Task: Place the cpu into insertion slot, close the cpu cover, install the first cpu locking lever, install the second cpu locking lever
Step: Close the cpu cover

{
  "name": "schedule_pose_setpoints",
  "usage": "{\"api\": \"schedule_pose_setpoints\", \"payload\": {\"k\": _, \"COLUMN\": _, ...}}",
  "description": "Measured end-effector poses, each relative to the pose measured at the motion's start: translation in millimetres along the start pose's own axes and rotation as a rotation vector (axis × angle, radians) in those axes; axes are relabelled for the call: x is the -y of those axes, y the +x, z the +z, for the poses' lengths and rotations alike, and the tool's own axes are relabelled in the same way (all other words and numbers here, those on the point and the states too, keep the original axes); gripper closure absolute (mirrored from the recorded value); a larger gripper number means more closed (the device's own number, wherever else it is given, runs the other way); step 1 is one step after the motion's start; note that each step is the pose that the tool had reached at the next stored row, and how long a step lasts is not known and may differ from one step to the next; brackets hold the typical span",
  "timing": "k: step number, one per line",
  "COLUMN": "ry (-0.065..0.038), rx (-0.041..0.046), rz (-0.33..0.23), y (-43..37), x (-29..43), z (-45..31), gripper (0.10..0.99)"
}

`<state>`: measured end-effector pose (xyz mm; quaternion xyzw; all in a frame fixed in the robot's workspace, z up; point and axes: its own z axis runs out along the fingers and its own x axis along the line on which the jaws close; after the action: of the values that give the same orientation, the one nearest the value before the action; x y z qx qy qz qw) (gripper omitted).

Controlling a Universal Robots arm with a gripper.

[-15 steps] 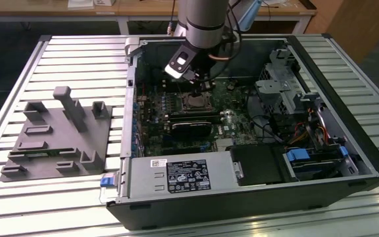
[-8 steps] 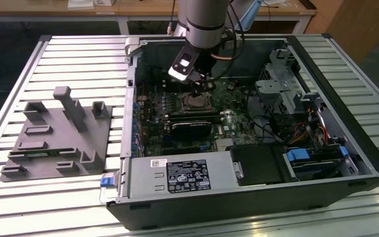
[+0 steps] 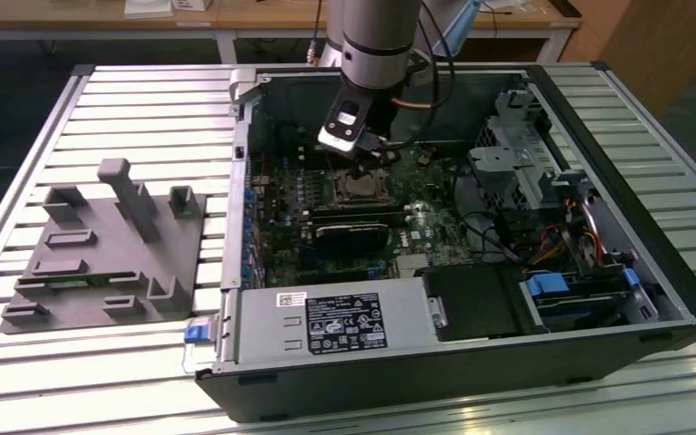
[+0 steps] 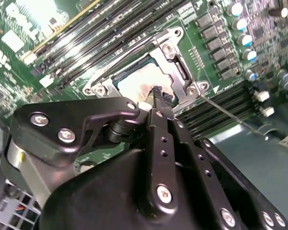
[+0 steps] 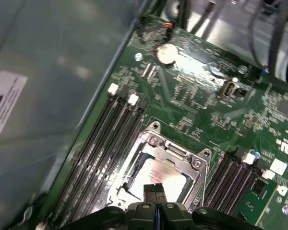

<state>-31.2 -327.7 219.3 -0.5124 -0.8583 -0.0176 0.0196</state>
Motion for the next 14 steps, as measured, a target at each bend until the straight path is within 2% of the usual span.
{"api": "schedule_pose_setpoints", "payload": {"k": 14, "ry": 0.013, "rx": -0.0026, "rz": -0.254, "y": 0.0, "x": 0.0, "z": 0.4, "gripper": 0.980}}
